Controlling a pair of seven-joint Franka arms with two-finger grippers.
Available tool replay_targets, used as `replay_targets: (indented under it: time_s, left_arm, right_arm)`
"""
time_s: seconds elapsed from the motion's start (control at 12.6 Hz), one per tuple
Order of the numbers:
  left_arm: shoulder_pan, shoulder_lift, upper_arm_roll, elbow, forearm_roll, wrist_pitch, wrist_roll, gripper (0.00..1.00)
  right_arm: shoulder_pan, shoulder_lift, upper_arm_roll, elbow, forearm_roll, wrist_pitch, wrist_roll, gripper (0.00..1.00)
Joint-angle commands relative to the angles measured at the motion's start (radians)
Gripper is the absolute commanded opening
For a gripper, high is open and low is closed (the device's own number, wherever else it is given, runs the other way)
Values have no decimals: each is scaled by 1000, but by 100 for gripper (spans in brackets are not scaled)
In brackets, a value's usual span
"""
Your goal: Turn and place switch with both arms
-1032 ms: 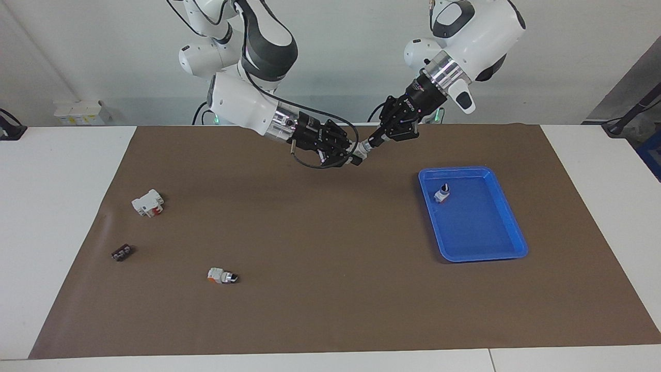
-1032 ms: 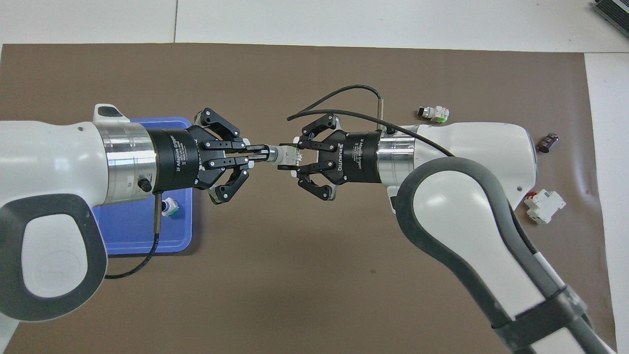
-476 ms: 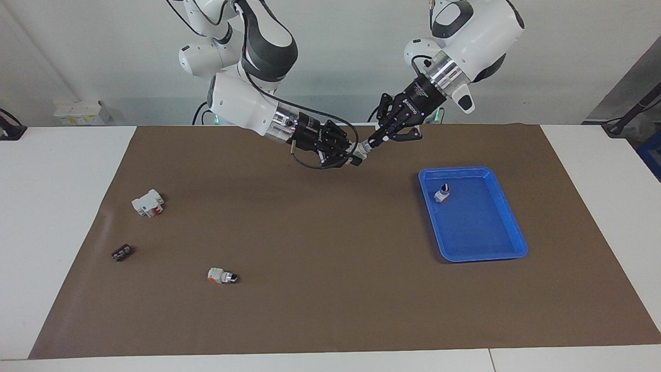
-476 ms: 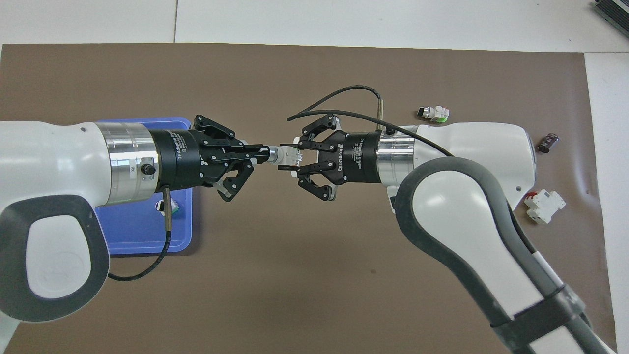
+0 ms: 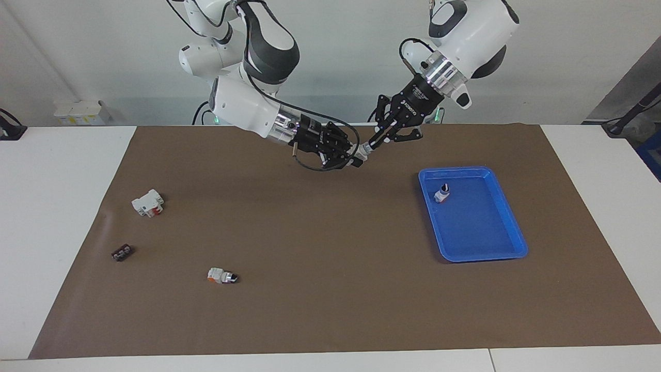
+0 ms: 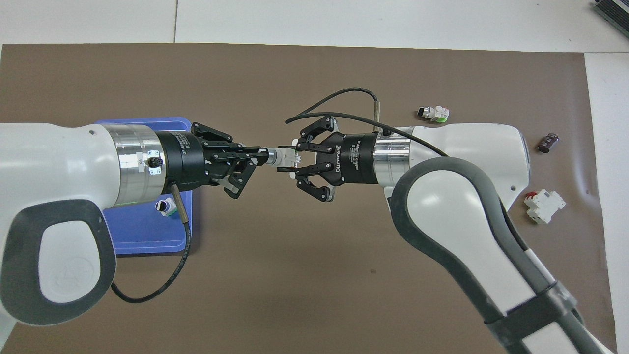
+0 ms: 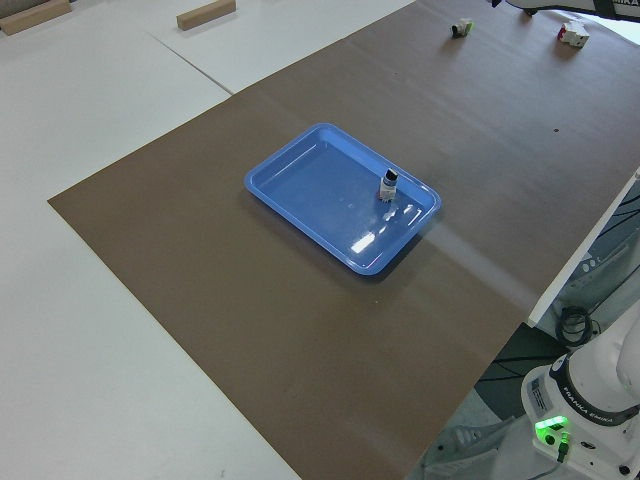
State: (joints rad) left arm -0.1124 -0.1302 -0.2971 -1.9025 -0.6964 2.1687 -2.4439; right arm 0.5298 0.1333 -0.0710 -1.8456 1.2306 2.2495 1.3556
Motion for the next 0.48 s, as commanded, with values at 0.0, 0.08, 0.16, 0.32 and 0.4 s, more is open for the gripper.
replay_targets:
  time_s: [0.0, 0.08, 0.16, 0.32, 0.4]
  left_arm:
    - [-4, 29, -14, 7, 34, 79, -59, 0]
    - [-6, 27, -14, 5, 34, 79, -60, 0]
    - [-6, 26, -14, 5, 34, 79, -60, 0]
    - [-6, 24, -14, 3, 34, 79, -58, 0]
    - [-6, 24, -14, 0, 34, 77, -55, 0]
  right_arm:
    - [12, -23, 22, -9, 4, -18, 5, 0]
    - [12, -23, 22, -9, 4, -18, 5, 0]
    - [12, -23, 22, -9, 4, -18, 7, 0]
    - [12, -23, 22, -9, 3, -18, 8, 0]
    - [12, -23, 22, -9, 0, -22, 8, 0]
